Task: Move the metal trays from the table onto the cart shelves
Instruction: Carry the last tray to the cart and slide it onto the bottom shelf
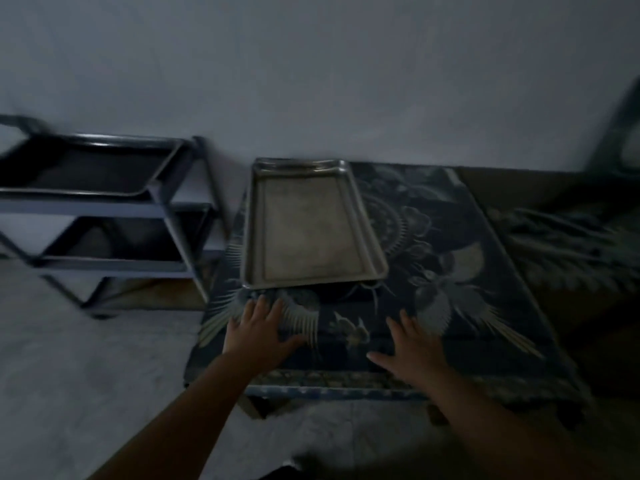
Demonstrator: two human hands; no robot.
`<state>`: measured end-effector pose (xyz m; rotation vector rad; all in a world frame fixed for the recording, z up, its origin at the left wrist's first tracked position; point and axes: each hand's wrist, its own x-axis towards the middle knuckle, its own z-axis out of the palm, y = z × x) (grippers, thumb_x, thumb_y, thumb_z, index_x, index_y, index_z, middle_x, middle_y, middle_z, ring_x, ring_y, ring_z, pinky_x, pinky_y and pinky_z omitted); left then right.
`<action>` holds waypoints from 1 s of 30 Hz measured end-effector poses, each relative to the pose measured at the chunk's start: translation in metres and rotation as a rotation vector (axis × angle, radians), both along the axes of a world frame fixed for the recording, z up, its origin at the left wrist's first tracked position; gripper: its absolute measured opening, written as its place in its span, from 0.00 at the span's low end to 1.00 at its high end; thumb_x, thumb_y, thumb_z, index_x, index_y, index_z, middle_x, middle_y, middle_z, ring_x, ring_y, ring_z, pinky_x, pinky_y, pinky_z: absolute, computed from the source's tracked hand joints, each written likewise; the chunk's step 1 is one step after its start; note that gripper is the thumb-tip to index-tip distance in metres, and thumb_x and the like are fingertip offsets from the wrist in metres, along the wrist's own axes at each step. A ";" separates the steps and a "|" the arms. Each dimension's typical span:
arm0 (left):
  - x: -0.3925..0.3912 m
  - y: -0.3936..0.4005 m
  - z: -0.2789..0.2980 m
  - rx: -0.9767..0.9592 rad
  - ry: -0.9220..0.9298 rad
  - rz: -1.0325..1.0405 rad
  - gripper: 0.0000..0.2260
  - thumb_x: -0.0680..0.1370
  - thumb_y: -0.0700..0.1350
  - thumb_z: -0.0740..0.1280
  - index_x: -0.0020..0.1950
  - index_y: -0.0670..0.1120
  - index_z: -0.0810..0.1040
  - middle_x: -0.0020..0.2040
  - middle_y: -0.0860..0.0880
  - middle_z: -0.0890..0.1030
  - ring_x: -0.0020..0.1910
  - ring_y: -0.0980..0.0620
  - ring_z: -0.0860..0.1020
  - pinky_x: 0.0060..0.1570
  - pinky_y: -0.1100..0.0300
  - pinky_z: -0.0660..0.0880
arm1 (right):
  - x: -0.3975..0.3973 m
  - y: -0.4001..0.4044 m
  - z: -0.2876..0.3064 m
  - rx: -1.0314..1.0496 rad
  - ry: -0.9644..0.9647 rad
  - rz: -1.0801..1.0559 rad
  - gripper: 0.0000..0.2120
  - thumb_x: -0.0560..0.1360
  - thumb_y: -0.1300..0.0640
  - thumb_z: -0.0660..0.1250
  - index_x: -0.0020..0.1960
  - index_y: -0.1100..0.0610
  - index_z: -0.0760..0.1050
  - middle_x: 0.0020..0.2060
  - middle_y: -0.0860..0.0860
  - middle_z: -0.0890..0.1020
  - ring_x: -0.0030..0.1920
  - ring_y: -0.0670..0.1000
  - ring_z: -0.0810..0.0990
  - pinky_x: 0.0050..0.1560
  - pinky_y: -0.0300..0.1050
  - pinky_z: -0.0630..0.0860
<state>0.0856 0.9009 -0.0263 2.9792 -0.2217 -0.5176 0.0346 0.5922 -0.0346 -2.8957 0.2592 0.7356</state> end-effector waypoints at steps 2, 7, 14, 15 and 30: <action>0.015 0.005 -0.004 -0.005 -0.003 0.041 0.52 0.63 0.83 0.42 0.81 0.55 0.44 0.83 0.47 0.44 0.81 0.45 0.44 0.74 0.39 0.52 | 0.026 0.018 -0.003 0.005 0.010 0.022 0.55 0.59 0.17 0.46 0.77 0.45 0.40 0.77 0.47 0.35 0.77 0.54 0.40 0.72 0.65 0.50; 0.070 -0.008 -0.021 -0.040 -0.012 -0.064 0.49 0.66 0.81 0.42 0.81 0.54 0.47 0.83 0.47 0.47 0.81 0.44 0.46 0.76 0.41 0.51 | 0.079 0.038 -0.006 0.009 -0.053 0.036 0.55 0.57 0.17 0.44 0.77 0.44 0.43 0.78 0.47 0.39 0.77 0.53 0.42 0.73 0.65 0.48; 0.137 -0.017 -0.057 -0.051 0.128 -0.049 0.39 0.73 0.74 0.51 0.79 0.55 0.56 0.81 0.47 0.56 0.79 0.43 0.54 0.74 0.37 0.53 | 0.158 0.051 -0.029 0.030 -0.084 0.075 0.44 0.70 0.25 0.49 0.77 0.51 0.51 0.78 0.52 0.52 0.76 0.55 0.51 0.72 0.60 0.56; 0.140 -0.017 -0.061 -0.059 0.128 -0.035 0.34 0.75 0.72 0.52 0.76 0.55 0.63 0.79 0.47 0.63 0.77 0.44 0.60 0.73 0.37 0.53 | 0.165 0.053 -0.035 0.048 -0.076 0.050 0.42 0.71 0.26 0.49 0.75 0.52 0.55 0.77 0.53 0.57 0.75 0.56 0.56 0.71 0.60 0.59; 0.048 0.013 -0.057 -0.189 0.258 0.029 0.14 0.78 0.63 0.62 0.54 0.57 0.80 0.56 0.55 0.80 0.57 0.52 0.76 0.61 0.49 0.67 | 0.083 0.042 -0.053 0.290 -0.053 0.124 0.21 0.64 0.29 0.65 0.35 0.46 0.66 0.34 0.44 0.72 0.33 0.45 0.72 0.29 0.42 0.64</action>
